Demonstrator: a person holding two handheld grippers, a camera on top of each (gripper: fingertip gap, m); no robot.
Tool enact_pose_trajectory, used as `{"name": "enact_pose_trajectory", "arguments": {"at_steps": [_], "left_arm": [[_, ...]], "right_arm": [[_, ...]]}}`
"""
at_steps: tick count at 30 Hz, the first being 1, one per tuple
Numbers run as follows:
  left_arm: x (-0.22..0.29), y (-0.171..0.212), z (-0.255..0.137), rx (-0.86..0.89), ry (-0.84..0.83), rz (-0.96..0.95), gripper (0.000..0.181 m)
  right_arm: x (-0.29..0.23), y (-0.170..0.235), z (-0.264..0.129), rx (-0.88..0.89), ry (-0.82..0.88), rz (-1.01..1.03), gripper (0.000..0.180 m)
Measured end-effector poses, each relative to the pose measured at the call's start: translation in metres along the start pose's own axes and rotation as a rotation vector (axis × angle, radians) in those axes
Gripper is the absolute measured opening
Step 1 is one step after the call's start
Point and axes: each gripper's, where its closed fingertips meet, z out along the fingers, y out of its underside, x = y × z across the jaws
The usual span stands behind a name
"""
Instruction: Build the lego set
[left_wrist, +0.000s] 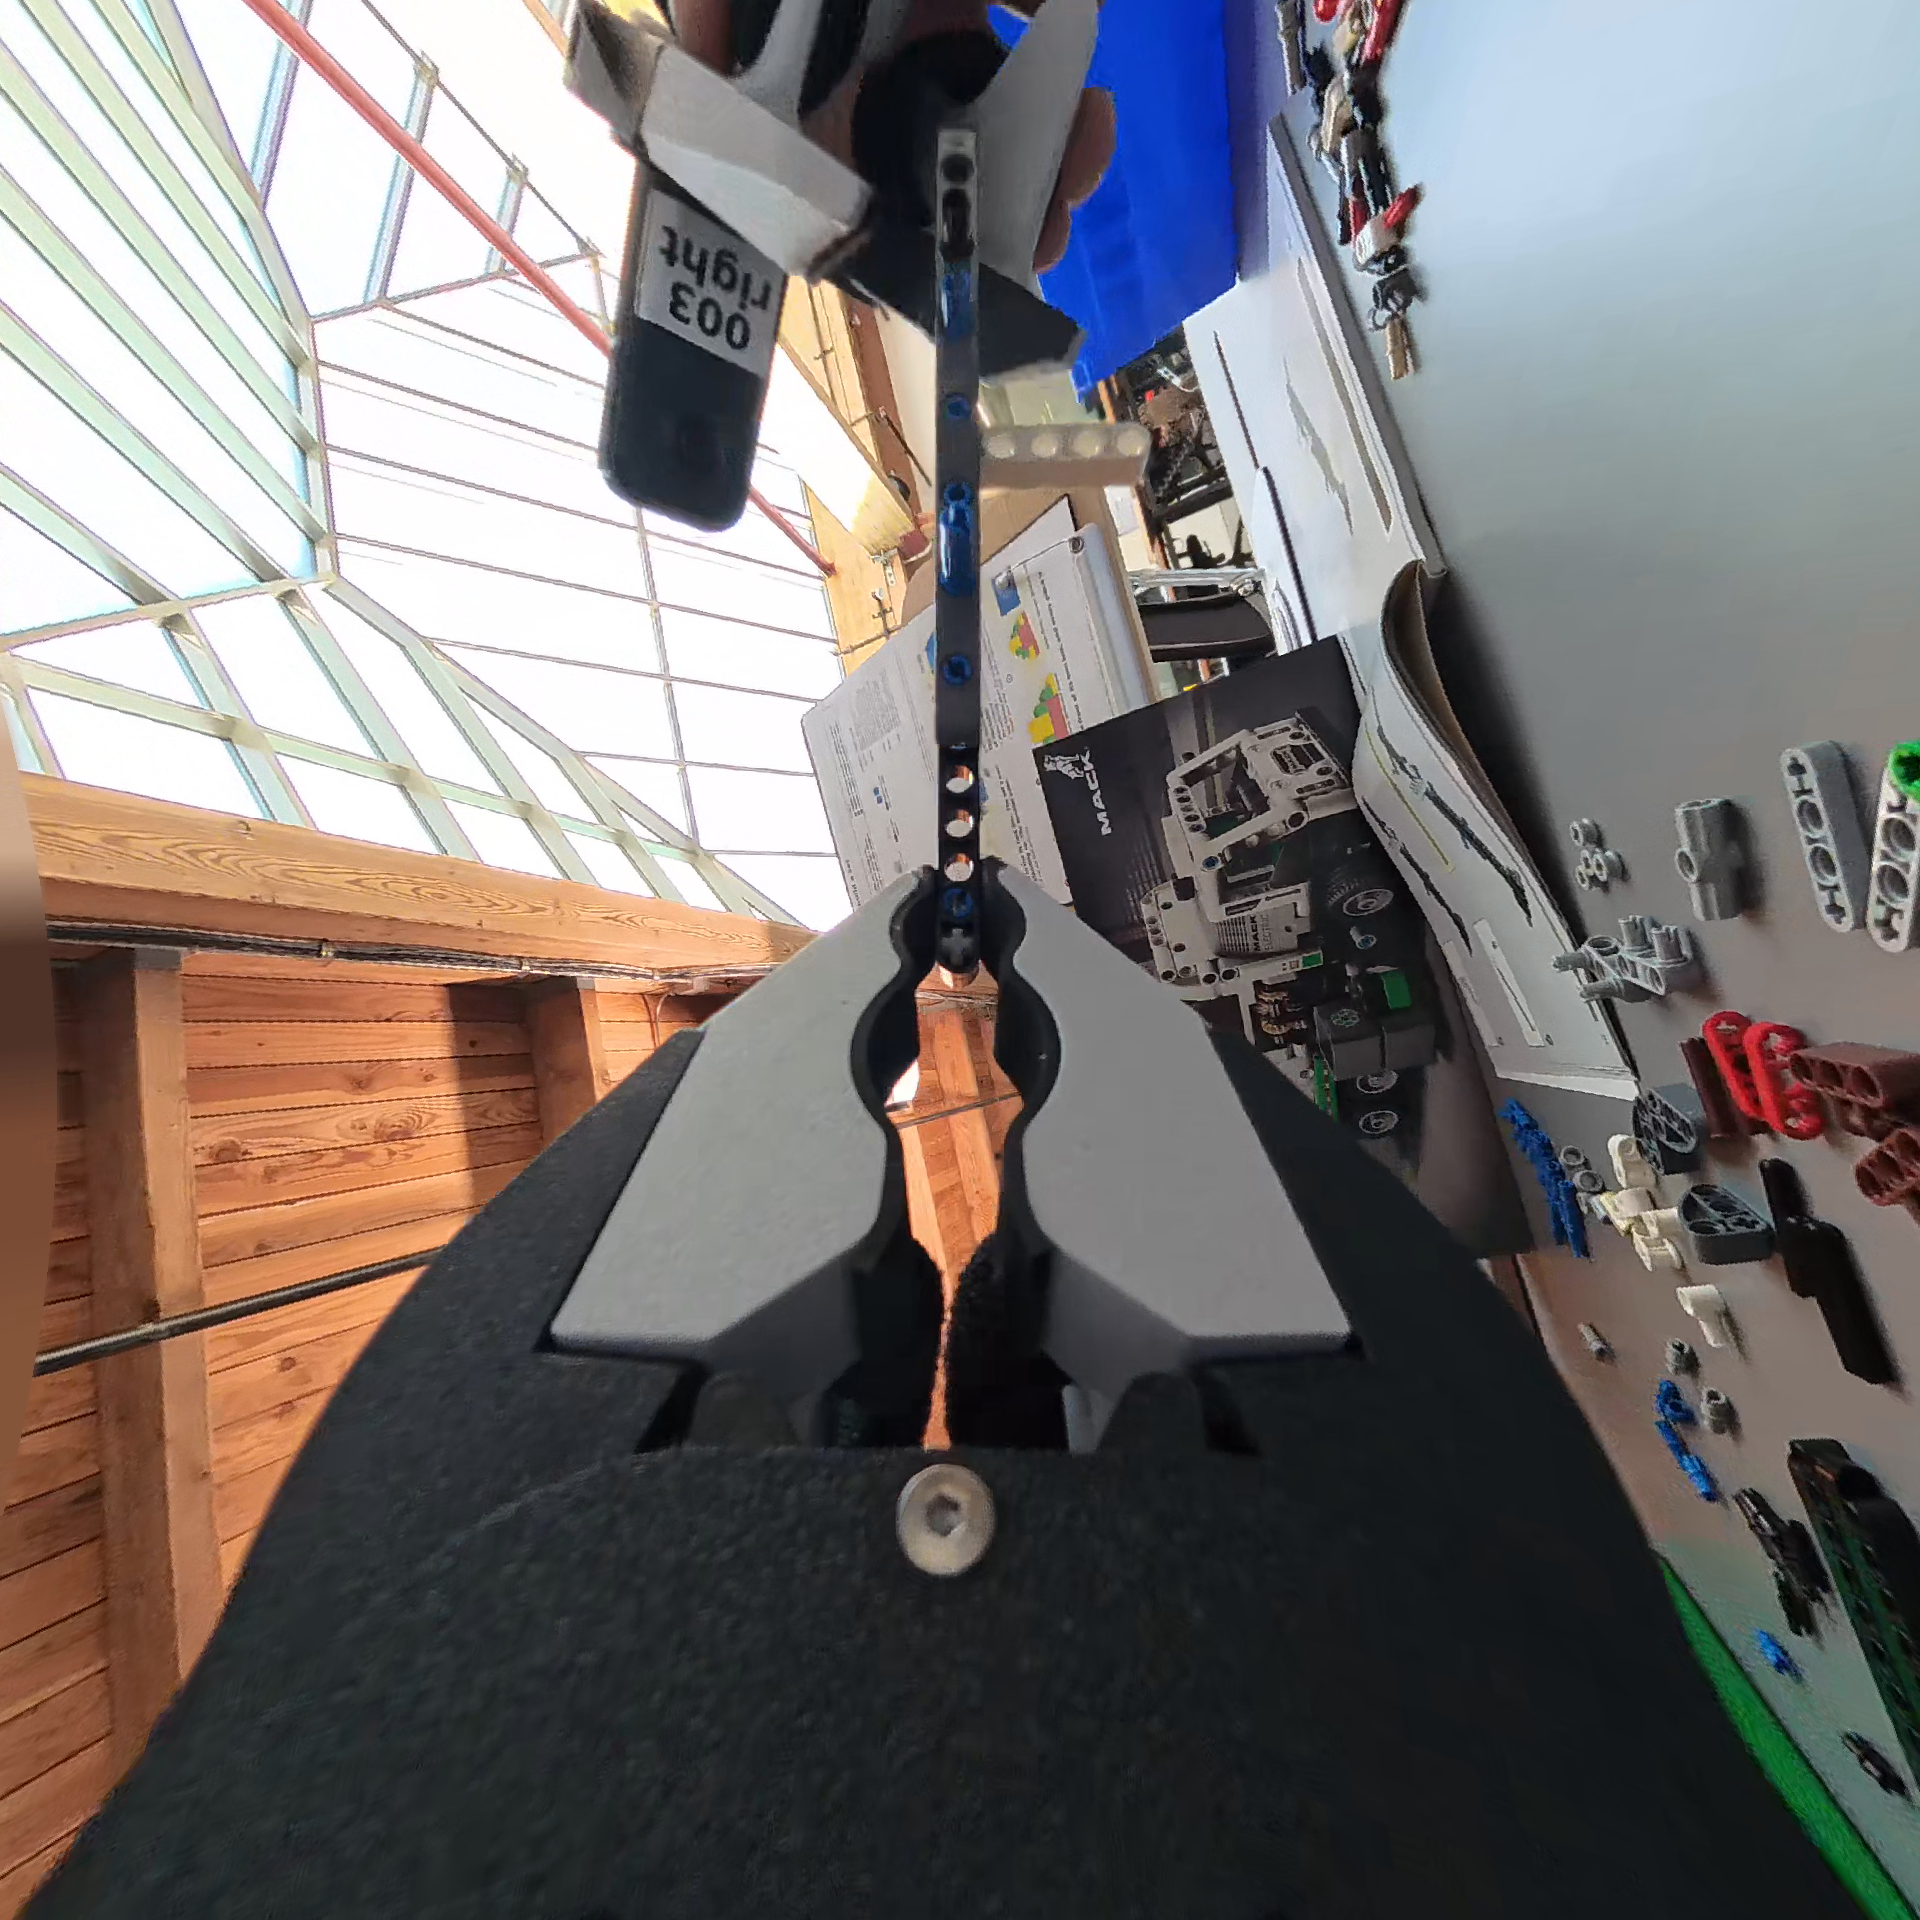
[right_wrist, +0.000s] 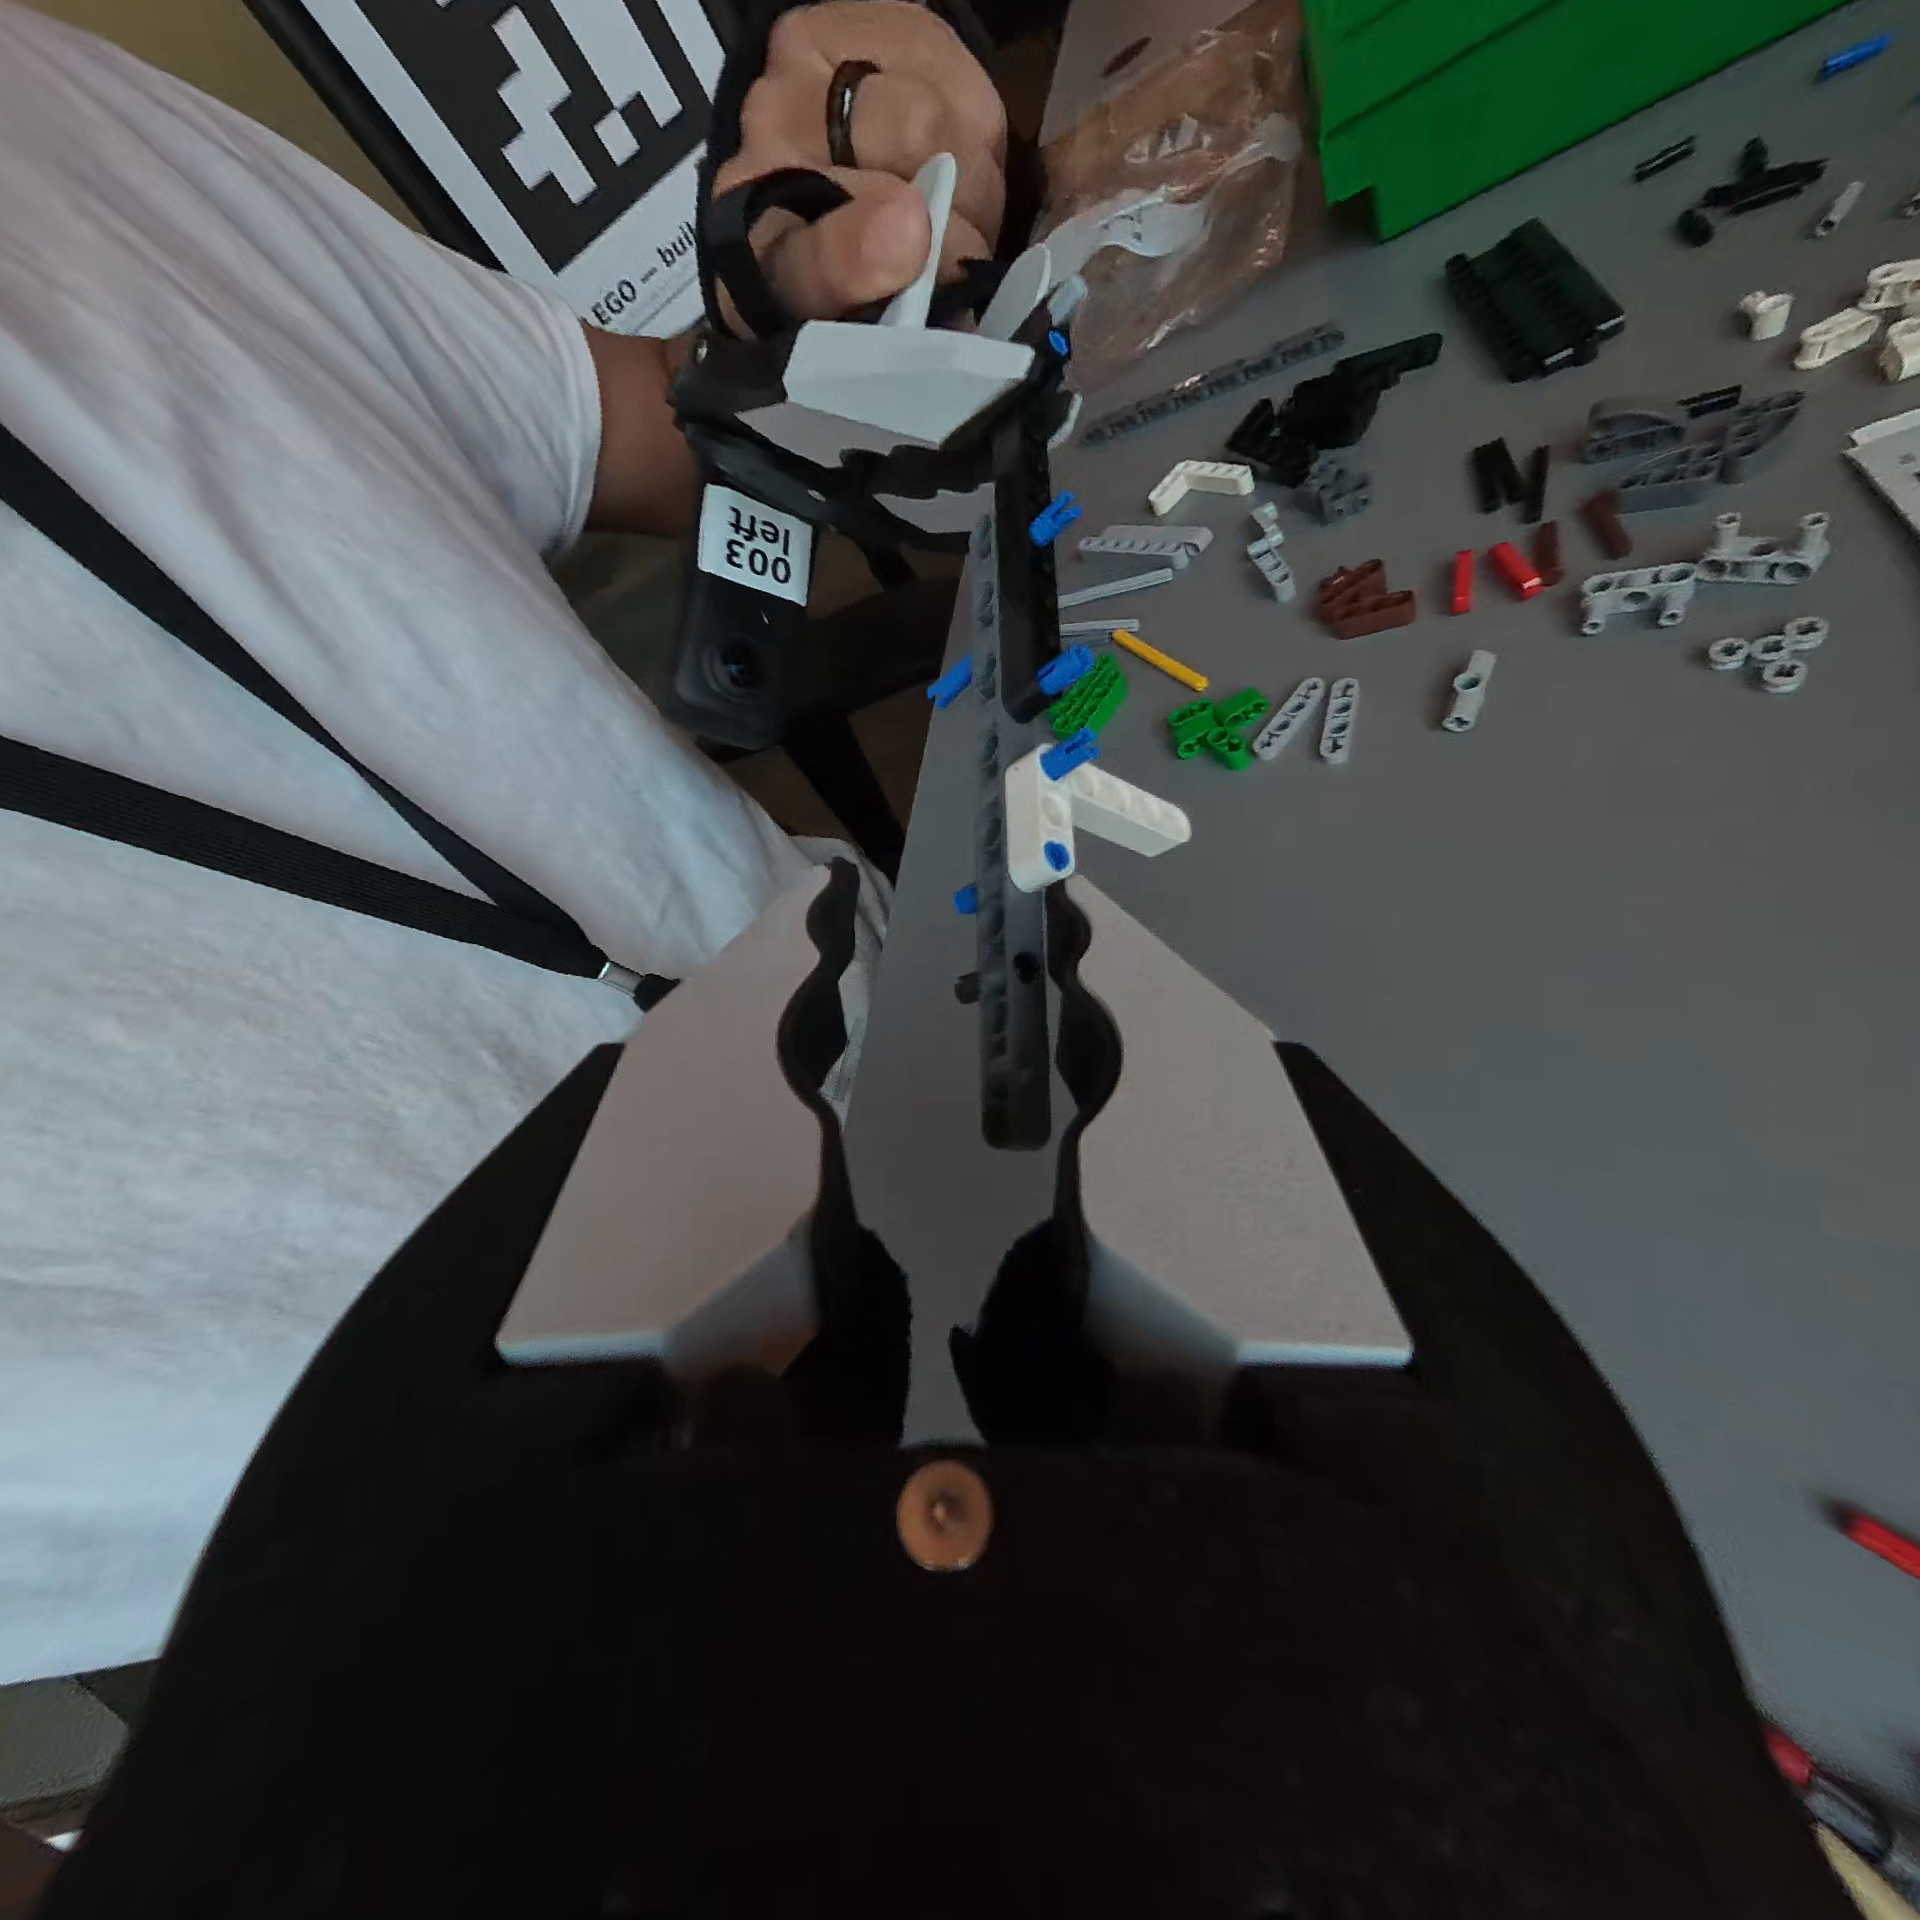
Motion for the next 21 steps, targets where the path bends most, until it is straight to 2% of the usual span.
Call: {"name": "enact_pose_trajectory", "arguments": {"at_steps": [4, 6, 8, 13, 16, 17, 19, 21], "left_arm": [[-0.007, 0.0, -0.003, 0.023, -0.055, 0.017, 0.006], [-0.008, 0.0, -0.003, 0.03, -0.062, 0.028, 0.006], [-0.01, 0.0, -0.002, 0.031, -0.068, 0.034, 0.006], [-0.002, -0.003, 0.003, 0.023, 0.013, -0.057, 0.016], [0.005, 0.008, 0.008, -0.029, 0.086, -0.116, 0.04], [0.008, 0.01, 0.008, -0.03, 0.109, -0.142, 0.042], [0.016, 0.017, 0.007, -0.042, 0.183, -0.255, 0.048], [0.027, 0.019, 0.003, -0.033, 0.297, -0.446, 0.048]], "right_arm": [[-0.006, -0.011, -0.006, 0.112, -0.107, 0.073, 0.026], [-0.003, -0.012, -0.008, 0.123, -0.106, 0.095, 0.011], [0.0, -0.01, -0.007, 0.114, -0.084, 0.096, 0.01], [0.009, -0.007, -0.015, 0.086, 0.024, -0.013, 0.007], [0.019, -0.004, -0.023, 0.06, 0.108, -0.069, 0.007], [0.024, -0.002, -0.027, 0.051, 0.14, -0.088, 0.007], [0.036, -0.001, -0.033, 0.044, 0.243, -0.181, 0.007], [0.048, 0.001, -0.039, 0.011, 0.369, -0.314, 0.006]]}}
